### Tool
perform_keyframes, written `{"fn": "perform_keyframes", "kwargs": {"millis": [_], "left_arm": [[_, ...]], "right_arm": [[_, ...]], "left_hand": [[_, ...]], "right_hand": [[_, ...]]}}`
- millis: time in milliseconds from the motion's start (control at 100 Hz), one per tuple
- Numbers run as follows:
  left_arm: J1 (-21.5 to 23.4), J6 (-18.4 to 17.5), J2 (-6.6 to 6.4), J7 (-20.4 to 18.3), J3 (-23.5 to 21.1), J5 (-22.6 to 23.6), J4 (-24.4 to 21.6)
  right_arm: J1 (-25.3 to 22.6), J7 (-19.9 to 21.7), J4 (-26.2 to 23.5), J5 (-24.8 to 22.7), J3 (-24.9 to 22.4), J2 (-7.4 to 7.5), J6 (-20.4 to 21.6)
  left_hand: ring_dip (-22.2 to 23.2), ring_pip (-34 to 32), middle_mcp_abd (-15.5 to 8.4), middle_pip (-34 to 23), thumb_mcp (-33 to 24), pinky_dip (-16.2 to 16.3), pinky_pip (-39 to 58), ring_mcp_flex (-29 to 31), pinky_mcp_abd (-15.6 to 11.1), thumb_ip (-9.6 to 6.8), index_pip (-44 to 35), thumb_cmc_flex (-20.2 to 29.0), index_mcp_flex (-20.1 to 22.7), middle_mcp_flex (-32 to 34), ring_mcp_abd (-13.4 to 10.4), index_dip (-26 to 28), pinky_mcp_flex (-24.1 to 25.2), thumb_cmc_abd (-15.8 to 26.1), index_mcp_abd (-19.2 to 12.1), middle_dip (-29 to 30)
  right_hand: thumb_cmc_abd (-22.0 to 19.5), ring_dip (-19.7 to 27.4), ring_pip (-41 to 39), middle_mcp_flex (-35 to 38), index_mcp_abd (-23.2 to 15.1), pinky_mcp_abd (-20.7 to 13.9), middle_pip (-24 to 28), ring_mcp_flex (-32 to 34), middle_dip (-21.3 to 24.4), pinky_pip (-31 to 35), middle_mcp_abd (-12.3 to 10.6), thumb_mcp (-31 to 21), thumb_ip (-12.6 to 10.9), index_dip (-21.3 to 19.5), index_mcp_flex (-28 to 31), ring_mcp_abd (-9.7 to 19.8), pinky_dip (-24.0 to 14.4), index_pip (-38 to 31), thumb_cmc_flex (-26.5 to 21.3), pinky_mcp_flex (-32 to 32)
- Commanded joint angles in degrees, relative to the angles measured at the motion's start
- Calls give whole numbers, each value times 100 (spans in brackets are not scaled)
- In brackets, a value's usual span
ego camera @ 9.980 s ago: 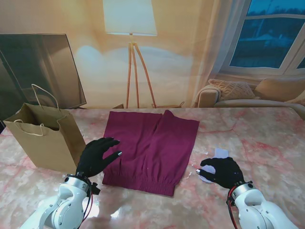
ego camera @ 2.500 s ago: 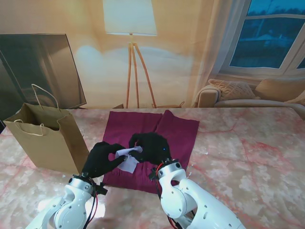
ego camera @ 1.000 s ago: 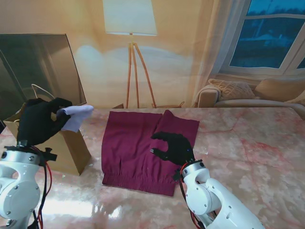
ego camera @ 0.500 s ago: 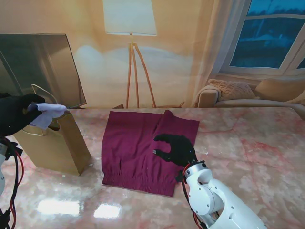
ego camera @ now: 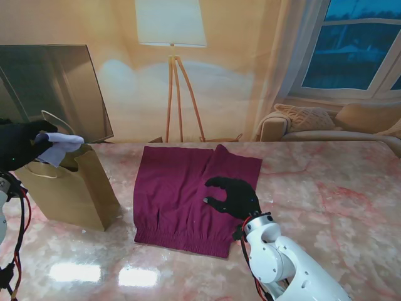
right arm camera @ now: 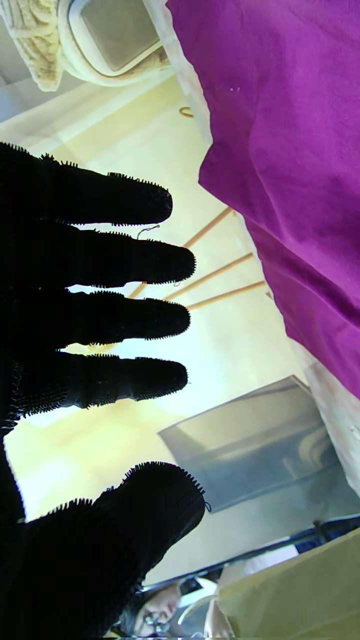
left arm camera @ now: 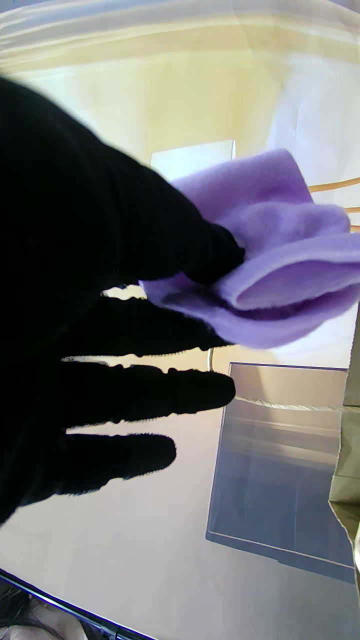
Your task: Fold the socks and the shorts into the kraft paper bag
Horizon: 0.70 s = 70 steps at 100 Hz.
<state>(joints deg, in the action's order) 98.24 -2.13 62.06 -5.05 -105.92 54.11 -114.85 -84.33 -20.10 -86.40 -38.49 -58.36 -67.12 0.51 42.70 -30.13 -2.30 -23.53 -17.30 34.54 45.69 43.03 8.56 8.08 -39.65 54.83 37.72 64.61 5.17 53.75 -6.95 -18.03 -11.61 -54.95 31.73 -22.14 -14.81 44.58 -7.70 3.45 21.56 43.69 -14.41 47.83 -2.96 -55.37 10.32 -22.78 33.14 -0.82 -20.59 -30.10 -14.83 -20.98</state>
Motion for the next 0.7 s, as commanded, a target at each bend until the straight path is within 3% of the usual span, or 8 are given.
{"fn": "perform_keyframes", "kwargs": {"millis": [0,510,630,690], "left_arm": [[-82,-46,-52,-72,14,70,31],[-180,-269,-179,-634,-6,634,231],[-197,-323,-212,-822,-43,833,218],[-215,-304,-222,-895,-32,911,221]], "right_arm": [[-61,-35,15,-7,2,-6,-8],[-42,-37,74,51,58,-18,-7],[-29,-12,68,52,71,-16,-15],[-21,-9,68,57,78,-17,-13]], "left_hand": [[-42,178,-213,113,-163,111,-64,-91,64,-152,-551,612,265,-72,-123,528,92,319,-1146,64],[-110,267,-148,263,-389,60,-178,-166,83,-126,-521,519,281,-21,-96,254,148,220,-1091,244],[-129,293,-103,268,-359,44,-199,-166,103,-125,-393,557,297,-33,-91,-132,102,154,-878,275],[-129,291,-100,301,-172,42,-171,-164,62,-162,-461,657,237,-50,-89,-588,58,140,-708,348]], "right_hand": [[-94,-15,37,-37,-50,-65,14,-119,61,80,32,17,-351,9,39,-5,135,6,251,89],[-148,-75,-2,-39,-47,1,64,-102,39,120,32,52,-357,-10,50,-41,88,23,267,141],[-185,-89,-9,-37,-53,28,72,-105,36,135,28,72,-361,-13,54,-56,72,28,265,145],[-211,-102,-21,-39,-65,50,79,-98,33,152,28,93,-363,-16,59,-68,57,27,271,151]]}}
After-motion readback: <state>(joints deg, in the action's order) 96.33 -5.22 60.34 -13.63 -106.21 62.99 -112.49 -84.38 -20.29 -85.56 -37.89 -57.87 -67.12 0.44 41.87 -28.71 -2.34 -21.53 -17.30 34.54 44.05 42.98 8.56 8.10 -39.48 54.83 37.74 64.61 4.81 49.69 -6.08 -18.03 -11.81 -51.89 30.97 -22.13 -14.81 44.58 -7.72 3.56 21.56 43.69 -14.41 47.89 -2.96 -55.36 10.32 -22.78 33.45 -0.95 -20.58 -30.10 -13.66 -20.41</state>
